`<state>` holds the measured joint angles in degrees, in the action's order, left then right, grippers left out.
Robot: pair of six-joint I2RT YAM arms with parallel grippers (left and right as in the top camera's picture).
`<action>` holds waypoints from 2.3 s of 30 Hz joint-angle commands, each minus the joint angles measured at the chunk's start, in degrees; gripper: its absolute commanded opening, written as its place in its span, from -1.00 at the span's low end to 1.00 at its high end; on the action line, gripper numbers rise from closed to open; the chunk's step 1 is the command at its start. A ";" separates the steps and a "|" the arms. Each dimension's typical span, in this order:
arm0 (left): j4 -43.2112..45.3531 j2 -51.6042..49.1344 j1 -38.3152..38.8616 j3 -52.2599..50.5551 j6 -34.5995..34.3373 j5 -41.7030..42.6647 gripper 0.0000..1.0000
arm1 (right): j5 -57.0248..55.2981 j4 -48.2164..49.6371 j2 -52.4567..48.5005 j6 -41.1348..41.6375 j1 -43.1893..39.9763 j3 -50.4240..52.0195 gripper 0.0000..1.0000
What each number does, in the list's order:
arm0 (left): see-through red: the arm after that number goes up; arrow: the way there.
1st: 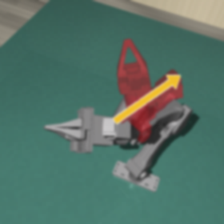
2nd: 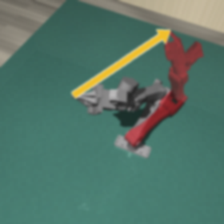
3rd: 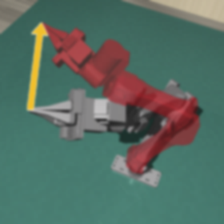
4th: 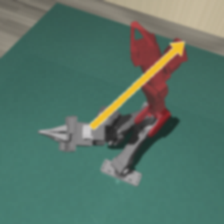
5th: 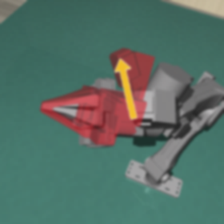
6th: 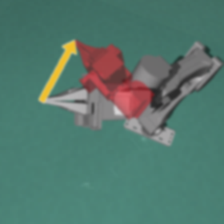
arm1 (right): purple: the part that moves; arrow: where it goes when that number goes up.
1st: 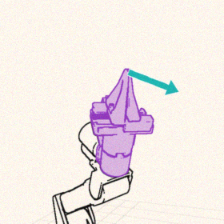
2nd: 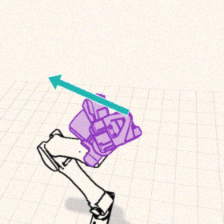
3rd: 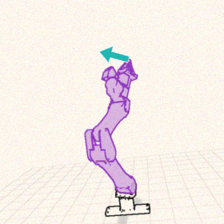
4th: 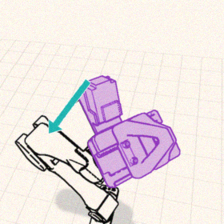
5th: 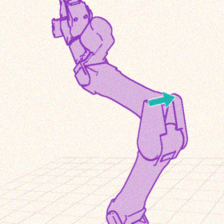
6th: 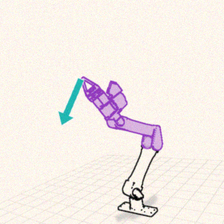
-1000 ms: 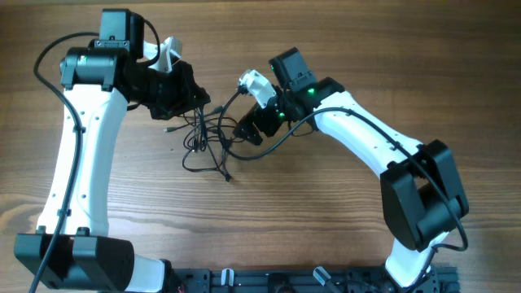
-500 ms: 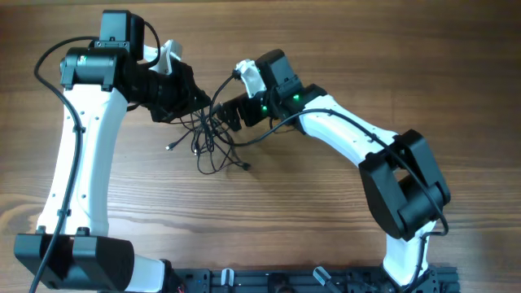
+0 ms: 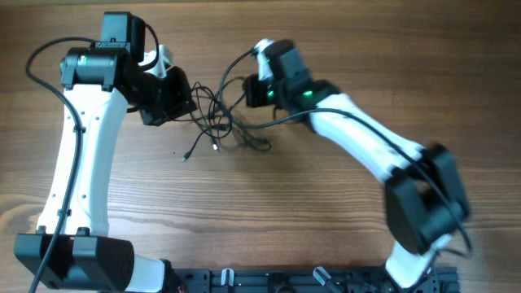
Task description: Untangle cables
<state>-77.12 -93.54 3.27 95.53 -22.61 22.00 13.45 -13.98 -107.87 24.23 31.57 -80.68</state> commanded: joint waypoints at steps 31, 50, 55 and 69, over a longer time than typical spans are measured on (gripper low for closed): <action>10.64 1.53 -2.67 1.99 11.23 16.37 -0.92 | 15.76 -26.97 20.44 -8.15 -9.33 -0.28 0.99; 1.90 4.61 1.07 3.76 2.14 17.77 -0.92 | 14.73 -24.30 3.72 -50.10 2.60 0.83 0.98; 0.55 4.61 1.07 3.76 1.97 17.79 -0.92 | 14.58 -19.26 0.81 -51.06 2.97 0.83 0.37; 0.35 4.61 1.07 3.76 1.99 17.53 -0.92 | 22.38 -7.82 4.33 -27.56 1.53 0.81 -0.92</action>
<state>-76.95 -89.56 4.36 98.32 -20.29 39.09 33.32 -23.62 -105.86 -13.63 34.28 -80.05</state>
